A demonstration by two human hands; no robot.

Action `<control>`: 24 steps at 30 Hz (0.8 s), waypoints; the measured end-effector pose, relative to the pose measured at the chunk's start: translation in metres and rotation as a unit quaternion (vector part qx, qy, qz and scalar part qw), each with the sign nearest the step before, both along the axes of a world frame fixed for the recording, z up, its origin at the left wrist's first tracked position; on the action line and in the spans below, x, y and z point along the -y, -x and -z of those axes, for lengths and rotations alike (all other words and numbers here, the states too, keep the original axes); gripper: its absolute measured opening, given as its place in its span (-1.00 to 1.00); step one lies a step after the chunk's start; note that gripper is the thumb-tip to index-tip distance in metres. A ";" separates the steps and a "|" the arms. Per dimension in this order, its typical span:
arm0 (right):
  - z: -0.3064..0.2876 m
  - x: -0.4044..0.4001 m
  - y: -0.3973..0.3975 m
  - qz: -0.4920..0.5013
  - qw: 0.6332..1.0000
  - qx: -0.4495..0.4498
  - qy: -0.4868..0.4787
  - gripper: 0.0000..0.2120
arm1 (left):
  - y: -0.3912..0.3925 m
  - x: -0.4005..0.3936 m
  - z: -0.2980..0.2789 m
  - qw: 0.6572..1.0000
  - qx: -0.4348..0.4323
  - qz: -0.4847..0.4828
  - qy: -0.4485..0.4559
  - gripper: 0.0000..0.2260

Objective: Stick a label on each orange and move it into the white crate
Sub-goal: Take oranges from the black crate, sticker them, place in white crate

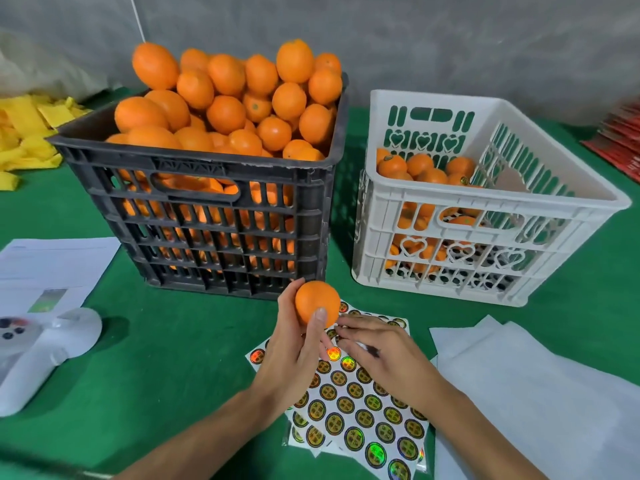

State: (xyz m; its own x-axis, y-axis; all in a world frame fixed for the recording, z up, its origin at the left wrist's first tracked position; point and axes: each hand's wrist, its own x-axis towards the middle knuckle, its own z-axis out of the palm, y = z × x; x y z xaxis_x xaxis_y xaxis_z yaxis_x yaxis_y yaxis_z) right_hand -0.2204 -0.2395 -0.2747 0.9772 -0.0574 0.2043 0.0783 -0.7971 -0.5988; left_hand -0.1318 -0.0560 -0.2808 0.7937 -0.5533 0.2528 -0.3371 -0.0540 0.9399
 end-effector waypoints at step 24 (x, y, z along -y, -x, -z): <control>-0.017 -0.004 0.003 -0.001 0.999 0.002 -0.039 -0.81 | -0.001 -0.001 0.002 1.000 0.013 0.005 -0.009 -0.51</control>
